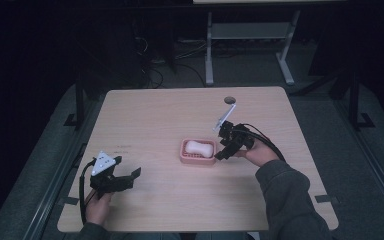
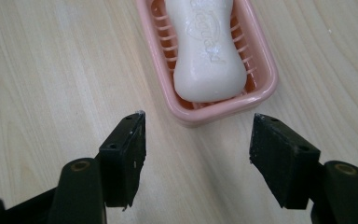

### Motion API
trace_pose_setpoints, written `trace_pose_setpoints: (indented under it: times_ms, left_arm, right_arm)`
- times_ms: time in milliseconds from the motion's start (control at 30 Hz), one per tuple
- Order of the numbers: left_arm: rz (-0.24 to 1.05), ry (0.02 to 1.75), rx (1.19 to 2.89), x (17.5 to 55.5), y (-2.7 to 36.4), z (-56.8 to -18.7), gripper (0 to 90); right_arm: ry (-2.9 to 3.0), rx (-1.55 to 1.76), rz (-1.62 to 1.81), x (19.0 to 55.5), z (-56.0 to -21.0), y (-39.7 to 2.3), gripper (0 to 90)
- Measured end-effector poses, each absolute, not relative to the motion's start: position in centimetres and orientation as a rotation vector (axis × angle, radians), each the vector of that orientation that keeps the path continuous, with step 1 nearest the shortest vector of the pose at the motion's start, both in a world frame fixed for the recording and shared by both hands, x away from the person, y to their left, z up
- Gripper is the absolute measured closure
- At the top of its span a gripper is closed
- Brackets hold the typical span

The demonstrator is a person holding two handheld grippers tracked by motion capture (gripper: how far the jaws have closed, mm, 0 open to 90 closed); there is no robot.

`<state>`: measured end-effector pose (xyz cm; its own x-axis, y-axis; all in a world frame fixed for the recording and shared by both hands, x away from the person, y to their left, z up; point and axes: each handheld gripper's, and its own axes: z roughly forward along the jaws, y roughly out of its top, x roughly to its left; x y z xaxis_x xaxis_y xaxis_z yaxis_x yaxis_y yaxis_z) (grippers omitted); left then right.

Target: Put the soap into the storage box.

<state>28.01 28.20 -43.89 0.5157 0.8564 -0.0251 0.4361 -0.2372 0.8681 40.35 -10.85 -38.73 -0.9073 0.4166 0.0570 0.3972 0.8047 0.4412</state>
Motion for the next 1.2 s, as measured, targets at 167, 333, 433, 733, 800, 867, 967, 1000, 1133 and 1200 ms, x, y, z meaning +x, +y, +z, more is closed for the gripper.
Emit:
trace_pose_setpoints:
  times_ms: [167,333,433,733,800,867,967,1000,1133,1200]
  left_arm:
    - [0.590,1.068,1.862,28.0,28.2,-43.9,14.1]
    - [0.588,1.070,1.865,28.0,28.2,-43.9,14.1]
    - [0.588,1.070,1.865,28.0,28.2,-43.9,14.1]
    - [0.584,1.071,1.871,28.0,28.1,-43.9,14.1]
    - [0.583,1.073,1.869,28.0,28.1,-43.9,14.1]
    - [0.583,1.073,1.869,28.0,28.1,-43.9,14.1]
    - [0.584,1.070,1.871,28.0,28.1,-43.9,14.1]
    - [0.584,1.069,1.873,28.0,28.1,-43.9,14.1]
    - [0.587,1.068,1.876,28.0,28.1,-44.0,14.1]
    - [0.586,1.068,1.875,28.0,28.0,-44.0,14.1]
  right_arm:
    - [2.954,0.664,0.684,40.1,-38.8,-10.8,35.0]
    - [2.951,0.663,0.688,39.9,-38.7,-11.1,34.9]
    - [2.948,0.679,0.701,39.7,-38.8,-11.5,34.9]
    - [2.949,0.705,0.698,39.1,-39.3,-12.5,34.4]
    - [2.942,0.702,0.718,39.0,-39.3,-12.7,34.4]
    - [2.940,0.716,0.719,38.8,-39.4,-13.0,34.4]
    - [2.939,0.726,0.729,38.4,-39.7,-13.4,34.4]
    - [2.939,0.727,0.731,38.4,-39.8,-13.5,34.4]
    - [2.940,0.745,0.727,38.1,-40.2,-14.0,34.4]
    - [2.940,0.750,0.733,37.9,-40.4,-14.2,34.4]
